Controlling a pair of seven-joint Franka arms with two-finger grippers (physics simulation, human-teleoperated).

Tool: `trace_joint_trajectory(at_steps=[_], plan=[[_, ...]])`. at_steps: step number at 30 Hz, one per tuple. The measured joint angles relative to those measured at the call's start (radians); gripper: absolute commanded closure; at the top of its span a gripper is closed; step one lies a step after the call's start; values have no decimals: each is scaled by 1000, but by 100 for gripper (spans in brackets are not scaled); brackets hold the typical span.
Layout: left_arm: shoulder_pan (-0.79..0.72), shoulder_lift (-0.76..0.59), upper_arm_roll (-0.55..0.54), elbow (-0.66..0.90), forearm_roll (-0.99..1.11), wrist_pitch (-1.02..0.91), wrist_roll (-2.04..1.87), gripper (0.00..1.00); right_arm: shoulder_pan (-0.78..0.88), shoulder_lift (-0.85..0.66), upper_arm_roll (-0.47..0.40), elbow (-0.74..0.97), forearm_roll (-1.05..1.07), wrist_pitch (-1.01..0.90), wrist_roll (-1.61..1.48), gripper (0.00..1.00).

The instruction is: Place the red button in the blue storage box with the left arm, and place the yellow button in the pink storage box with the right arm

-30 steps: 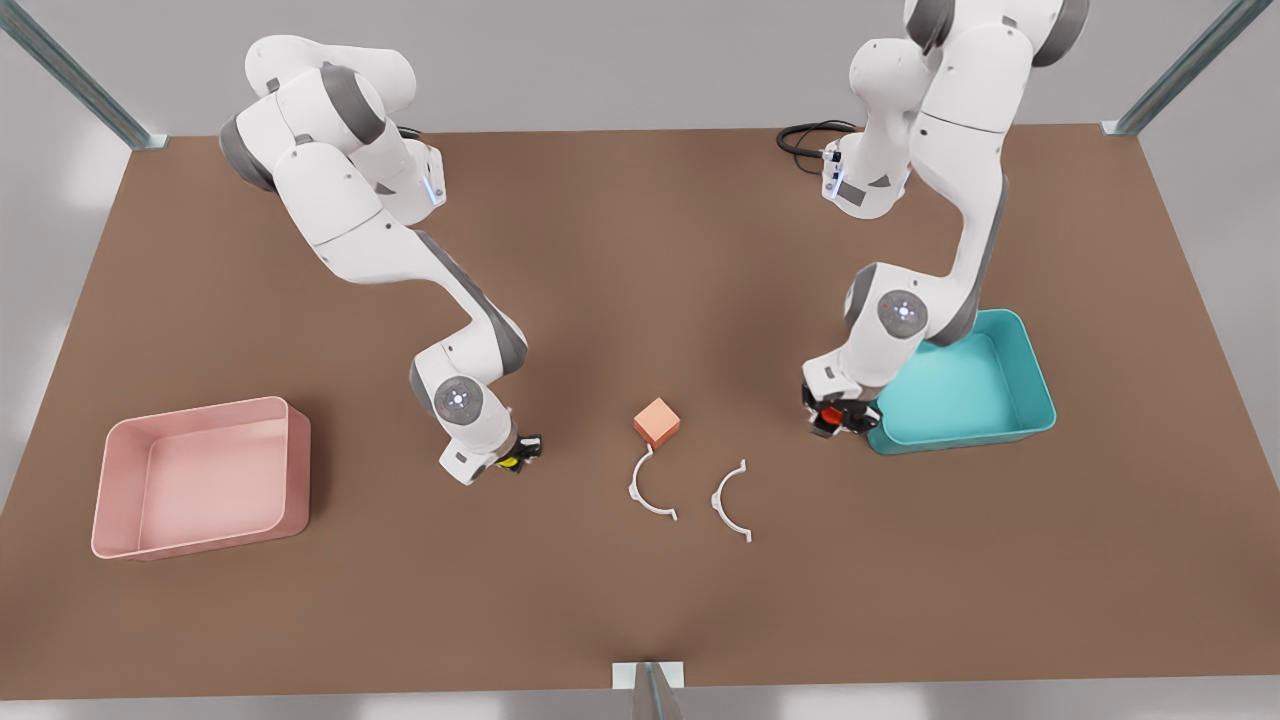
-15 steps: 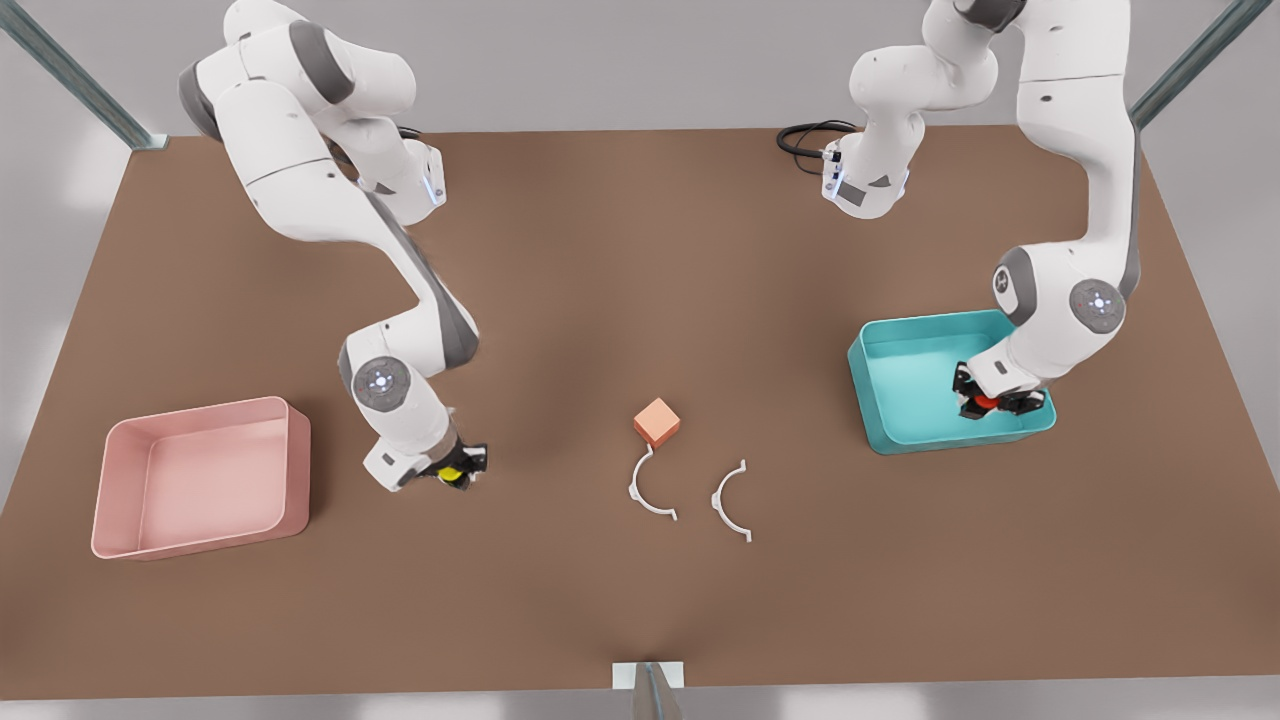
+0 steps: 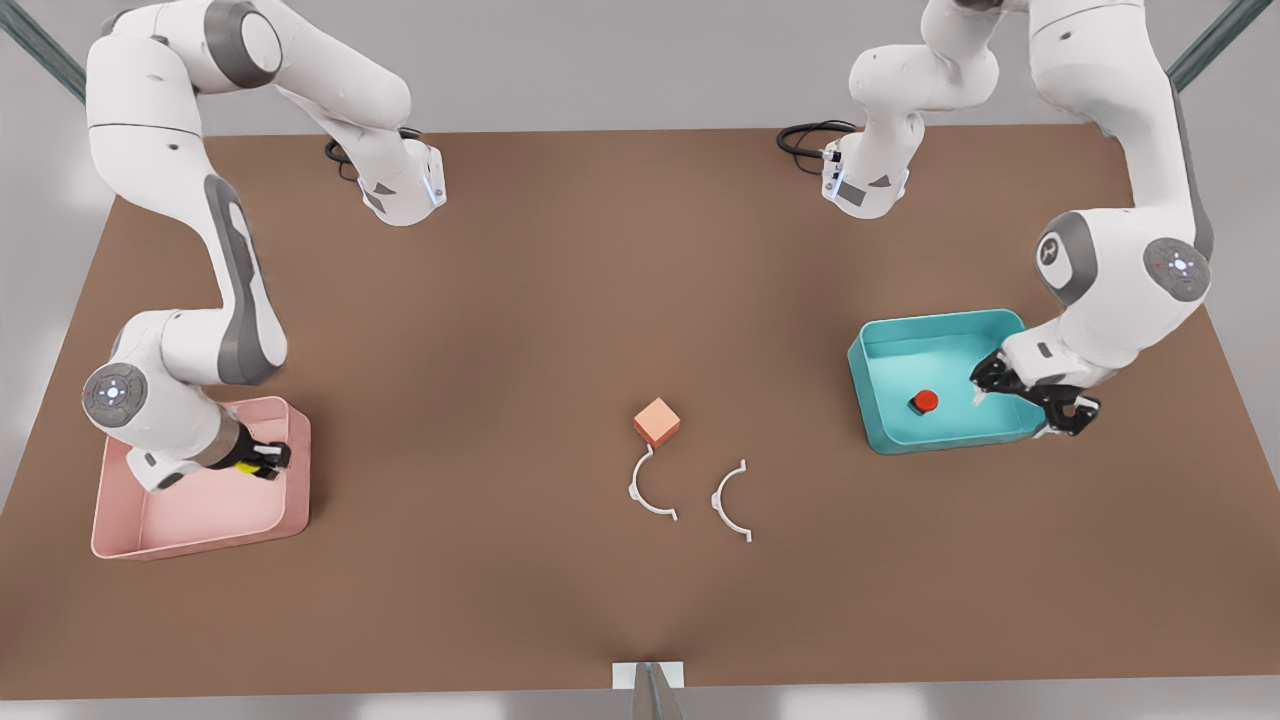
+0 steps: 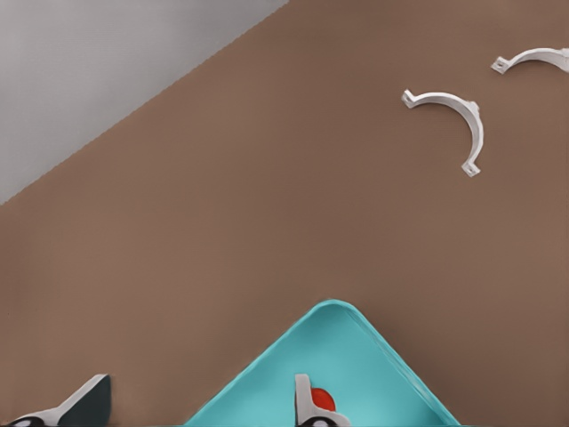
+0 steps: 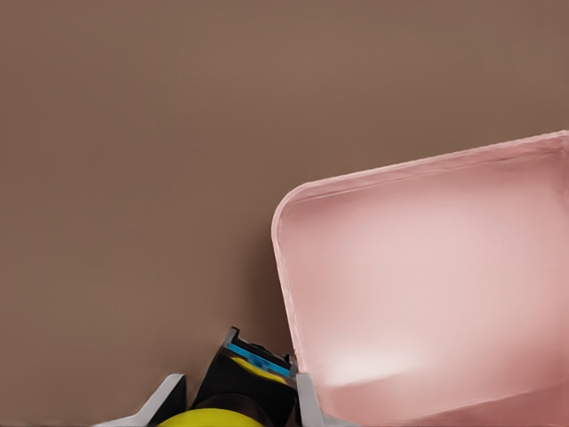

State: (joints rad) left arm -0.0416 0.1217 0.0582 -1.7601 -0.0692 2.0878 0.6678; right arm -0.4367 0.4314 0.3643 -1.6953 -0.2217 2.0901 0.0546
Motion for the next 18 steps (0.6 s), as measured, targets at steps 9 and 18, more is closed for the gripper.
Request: trace_joint_trajectory(at_steps=[9, 18], plan=[[-19, -19, -30, 234, 96, -335, -242, 0, -150, 169, -7, 49, -8, -13, -259, 0], [-21, 0, -29, 265, 109, -416, -392, 0, -48, -80, 186, 142, -17, -95, -386, 0]])
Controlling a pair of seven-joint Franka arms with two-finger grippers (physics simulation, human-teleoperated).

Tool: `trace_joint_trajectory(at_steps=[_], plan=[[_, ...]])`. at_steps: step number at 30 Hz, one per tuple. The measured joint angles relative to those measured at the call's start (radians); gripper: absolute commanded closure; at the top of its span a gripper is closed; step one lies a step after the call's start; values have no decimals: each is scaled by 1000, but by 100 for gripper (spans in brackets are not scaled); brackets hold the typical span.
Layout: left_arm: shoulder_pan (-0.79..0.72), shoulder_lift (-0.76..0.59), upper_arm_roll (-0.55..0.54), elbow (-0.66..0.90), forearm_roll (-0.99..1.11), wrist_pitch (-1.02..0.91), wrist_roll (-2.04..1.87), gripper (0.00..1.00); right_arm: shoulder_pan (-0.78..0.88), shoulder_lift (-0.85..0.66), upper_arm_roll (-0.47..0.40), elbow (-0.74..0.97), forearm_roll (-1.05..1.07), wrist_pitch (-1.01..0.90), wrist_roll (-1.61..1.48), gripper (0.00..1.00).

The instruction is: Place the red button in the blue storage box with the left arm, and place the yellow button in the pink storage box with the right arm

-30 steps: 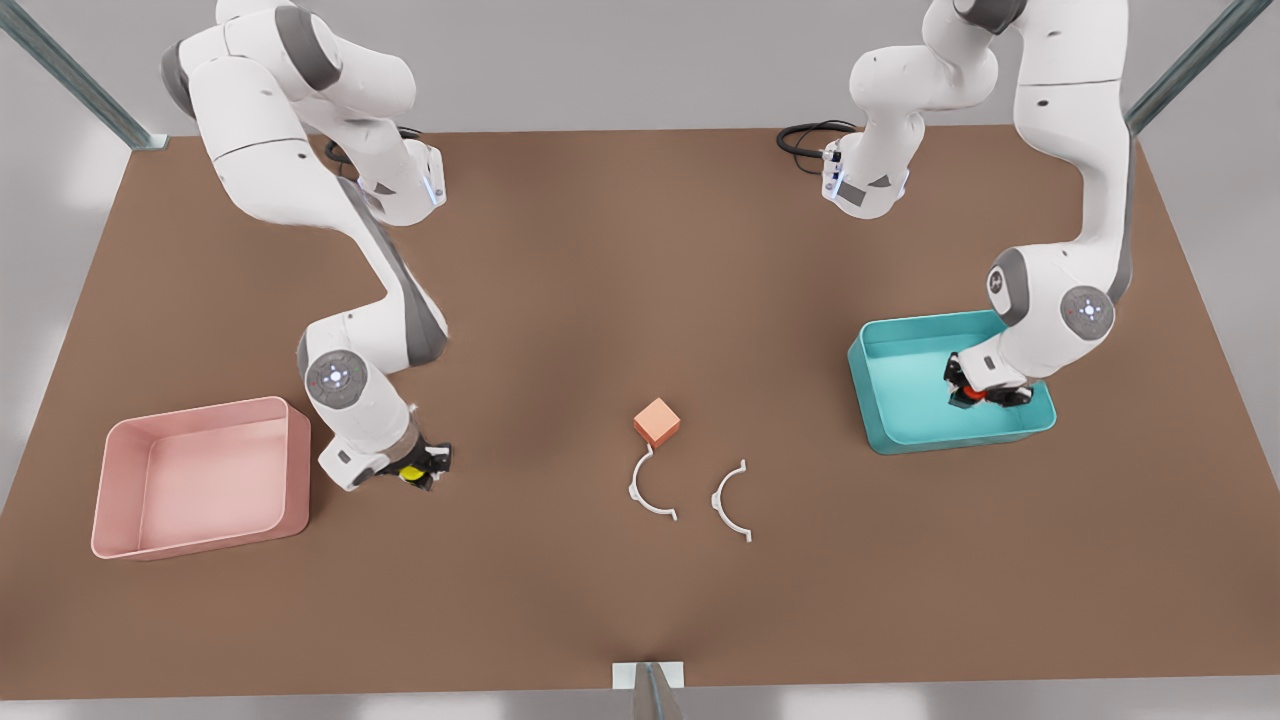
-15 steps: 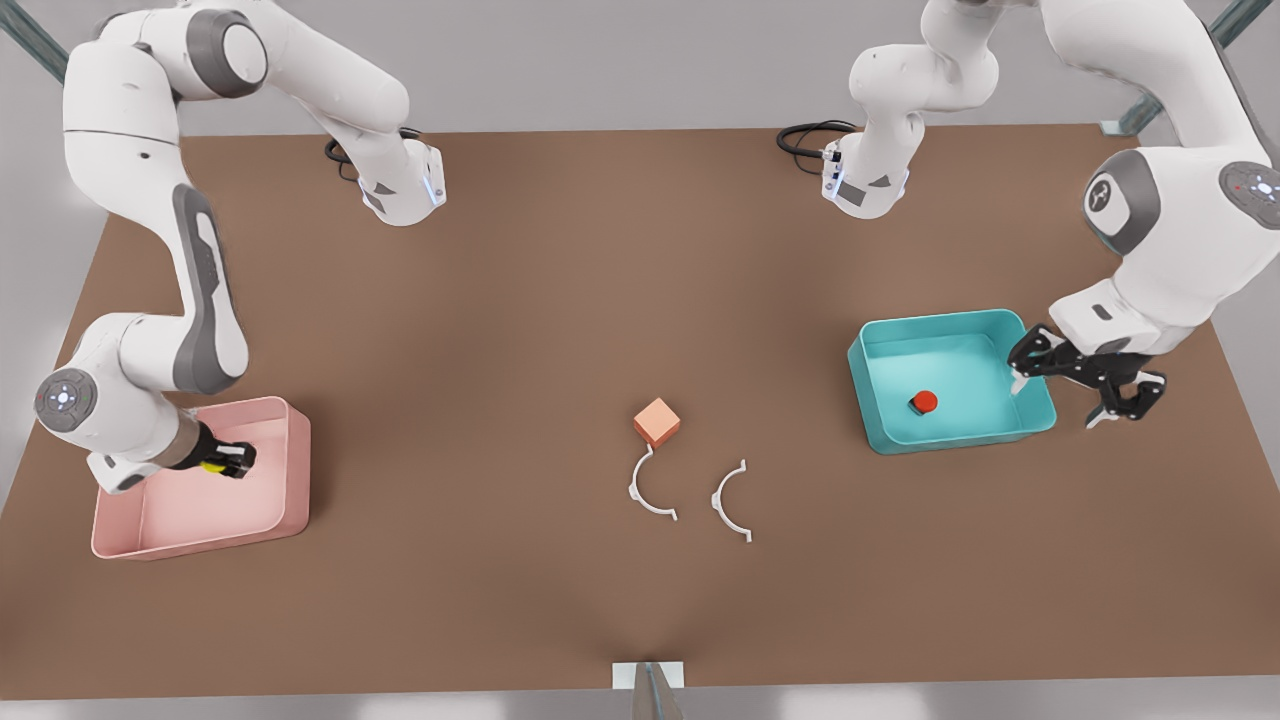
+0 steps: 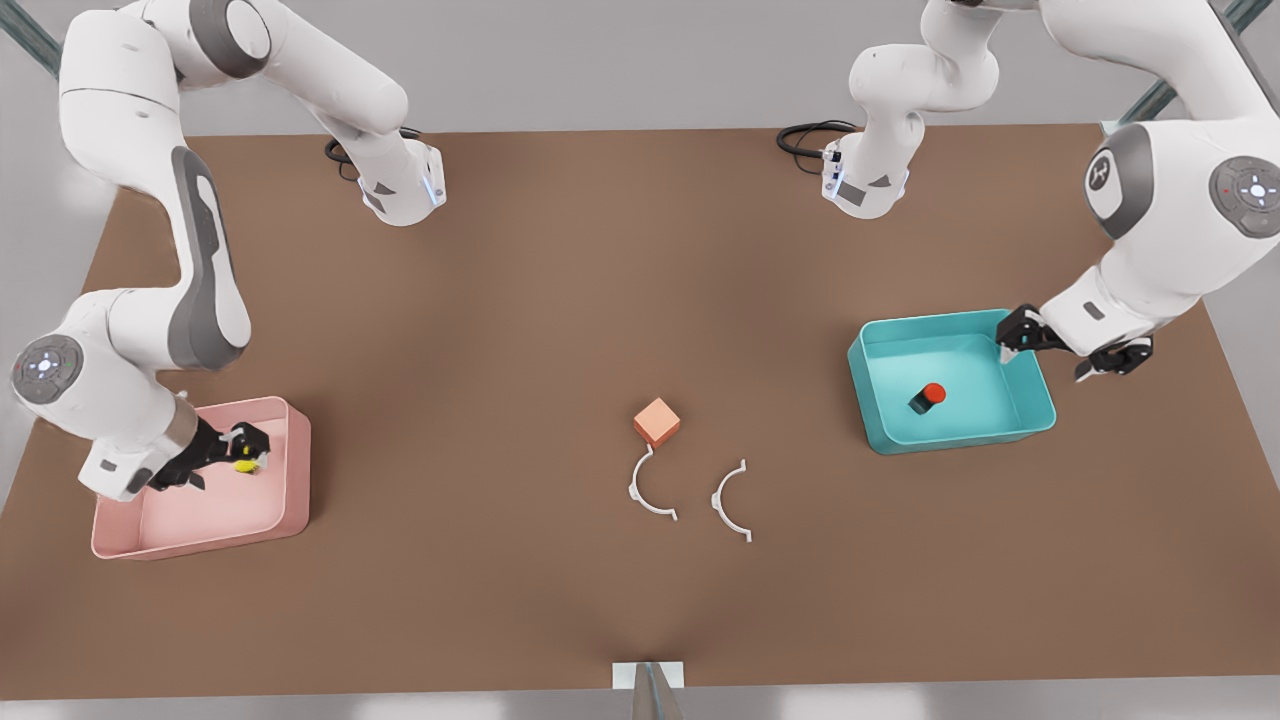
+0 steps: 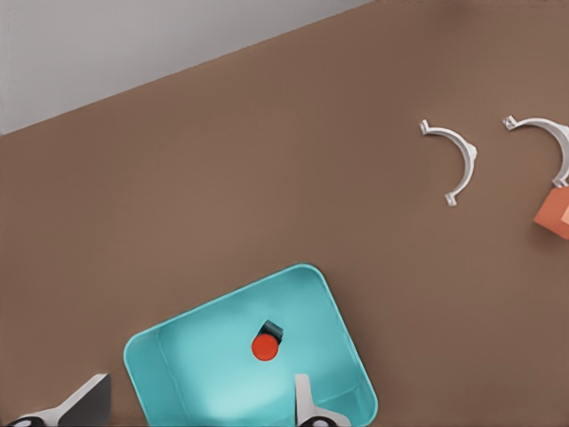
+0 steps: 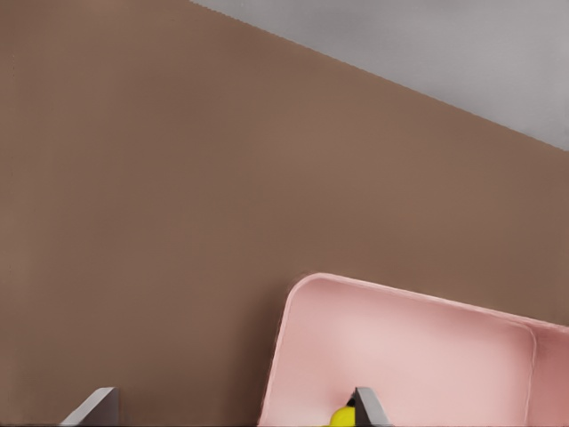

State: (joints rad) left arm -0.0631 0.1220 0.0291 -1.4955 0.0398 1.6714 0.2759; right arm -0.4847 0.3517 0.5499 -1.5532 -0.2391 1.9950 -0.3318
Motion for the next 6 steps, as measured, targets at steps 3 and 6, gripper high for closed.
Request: trace_joint_trajectory(at_steps=[3, 6], plan=[[-1, 7, 0, 9, 1, -9, -36, 0, 436, -158, -348, 10, 53, -114, 35, 0], [-3, 6, 0, 10, 1, -15, -66, 0, 534, -187, -446, 39, 103, -195, 77, 0]])
